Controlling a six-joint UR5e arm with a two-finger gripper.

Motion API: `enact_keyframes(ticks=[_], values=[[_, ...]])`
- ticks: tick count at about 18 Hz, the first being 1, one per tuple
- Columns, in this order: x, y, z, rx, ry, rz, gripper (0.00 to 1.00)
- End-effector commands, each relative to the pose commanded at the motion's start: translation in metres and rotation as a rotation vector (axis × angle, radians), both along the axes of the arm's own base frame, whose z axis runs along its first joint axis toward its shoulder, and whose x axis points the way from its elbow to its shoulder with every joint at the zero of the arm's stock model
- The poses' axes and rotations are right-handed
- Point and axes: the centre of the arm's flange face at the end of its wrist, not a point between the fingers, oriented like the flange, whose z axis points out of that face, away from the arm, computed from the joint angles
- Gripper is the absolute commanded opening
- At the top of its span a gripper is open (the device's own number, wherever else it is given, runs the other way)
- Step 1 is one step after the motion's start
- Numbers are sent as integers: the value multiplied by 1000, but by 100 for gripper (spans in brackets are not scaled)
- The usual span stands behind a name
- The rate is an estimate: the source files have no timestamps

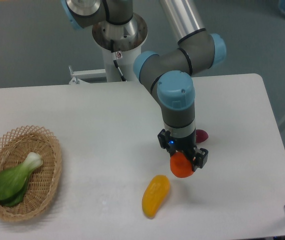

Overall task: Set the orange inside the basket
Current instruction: 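Hold the orange closed in the gripper above the table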

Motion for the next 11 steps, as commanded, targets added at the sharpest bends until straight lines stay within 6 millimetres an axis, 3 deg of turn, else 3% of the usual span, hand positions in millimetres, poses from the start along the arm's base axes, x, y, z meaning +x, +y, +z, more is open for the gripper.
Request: enact_keyframes(ticks=[11], values=[[-2, 6, 8, 35, -8, 1, 67]])
